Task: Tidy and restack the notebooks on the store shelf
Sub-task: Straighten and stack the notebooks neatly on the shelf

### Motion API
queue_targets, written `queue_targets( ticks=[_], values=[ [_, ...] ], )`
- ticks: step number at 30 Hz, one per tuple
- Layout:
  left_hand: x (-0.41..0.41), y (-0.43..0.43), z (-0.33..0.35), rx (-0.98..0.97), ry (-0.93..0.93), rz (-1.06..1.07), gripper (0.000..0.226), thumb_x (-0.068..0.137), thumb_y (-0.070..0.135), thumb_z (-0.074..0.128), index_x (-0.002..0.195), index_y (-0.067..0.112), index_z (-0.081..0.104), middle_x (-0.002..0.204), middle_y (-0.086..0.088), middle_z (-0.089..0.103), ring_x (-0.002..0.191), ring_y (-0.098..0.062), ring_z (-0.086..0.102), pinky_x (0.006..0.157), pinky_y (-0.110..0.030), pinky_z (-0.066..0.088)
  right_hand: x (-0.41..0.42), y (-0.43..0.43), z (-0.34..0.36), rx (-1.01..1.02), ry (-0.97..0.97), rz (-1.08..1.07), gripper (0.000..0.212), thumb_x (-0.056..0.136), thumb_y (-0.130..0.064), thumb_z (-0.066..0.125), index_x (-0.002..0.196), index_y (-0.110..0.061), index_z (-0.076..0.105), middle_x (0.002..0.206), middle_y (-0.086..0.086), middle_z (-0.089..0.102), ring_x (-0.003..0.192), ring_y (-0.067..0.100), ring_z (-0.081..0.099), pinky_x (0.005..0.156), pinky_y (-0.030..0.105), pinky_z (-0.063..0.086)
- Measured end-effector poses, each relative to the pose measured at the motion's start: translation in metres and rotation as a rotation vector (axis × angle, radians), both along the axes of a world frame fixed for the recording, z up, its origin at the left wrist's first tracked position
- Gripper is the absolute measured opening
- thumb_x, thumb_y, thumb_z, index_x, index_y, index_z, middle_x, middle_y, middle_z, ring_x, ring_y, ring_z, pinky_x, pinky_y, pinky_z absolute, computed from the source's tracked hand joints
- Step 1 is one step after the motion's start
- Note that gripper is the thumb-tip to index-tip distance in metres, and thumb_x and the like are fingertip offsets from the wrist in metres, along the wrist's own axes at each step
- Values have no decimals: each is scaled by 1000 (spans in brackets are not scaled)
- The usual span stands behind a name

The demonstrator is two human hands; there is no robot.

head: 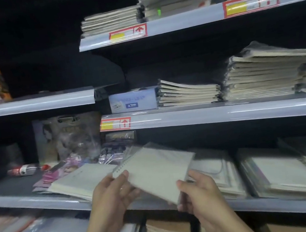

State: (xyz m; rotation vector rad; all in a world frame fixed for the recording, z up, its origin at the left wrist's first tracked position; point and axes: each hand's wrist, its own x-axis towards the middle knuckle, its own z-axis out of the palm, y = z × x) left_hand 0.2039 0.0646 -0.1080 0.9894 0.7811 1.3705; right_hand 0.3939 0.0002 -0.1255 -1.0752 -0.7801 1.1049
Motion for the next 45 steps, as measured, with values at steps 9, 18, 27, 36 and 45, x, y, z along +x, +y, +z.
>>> queue_targets(
  ticks=[9, 18, 27, 36, 45],
  values=[
    [-29, 73, -6, 109, 715, 353, 28, 97, 28, 72, 91, 2, 63, 48, 3, 59, 39, -14, 59, 47, -28, 50, -17, 56, 14, -189, -312, 91, 36, 106, -17, 59, 138, -2, 51, 78, 17, 78, 69, 36, 80, 46, 28, 57],
    [-27, 79, -28, 84, 652, 323, 24, 101, 35, 68, 115, 20, 56, 71, 11, 66, 64, -23, 69, 65, -37, 52, -25, 53, -3, -211, -564, -13, 71, 103, -26, 60, 164, -26, 24, 66, 13, 77, 51, 30, 73, 44, 30, 50],
    [-7, 9, -41, 279, 578, 594, 30, 95, 18, 70, 116, 36, 58, 104, 7, 63, 91, -20, 68, 79, -39, 53, -15, 18, -26, -103, -360, -122, 18, 103, -17, 64, 117, -26, 61, 75, 14, 76, 50, 31, 70, 44, 32, 48],
    [110, -55, -87, 677, 812, 156, 25, 82, 19, 69, 93, 40, 64, 100, 20, 63, 89, -3, 65, 72, -23, 52, 66, -40, -55, -146, -267, -238, 15, 101, -10, 65, 111, -21, 67, 75, 17, 78, 49, 35, 67, 45, 30, 44],
    [194, -4, -83, 859, 1316, 57, 52, 94, 35, 67, 143, 43, 51, 160, 13, 43, 156, -16, 25, 128, -37, 24, 143, -62, -68, -210, -78, -256, 19, 103, -12, 64, 119, -21, 67, 77, 18, 78, 51, 34, 67, 44, 27, 42]
  ],
)
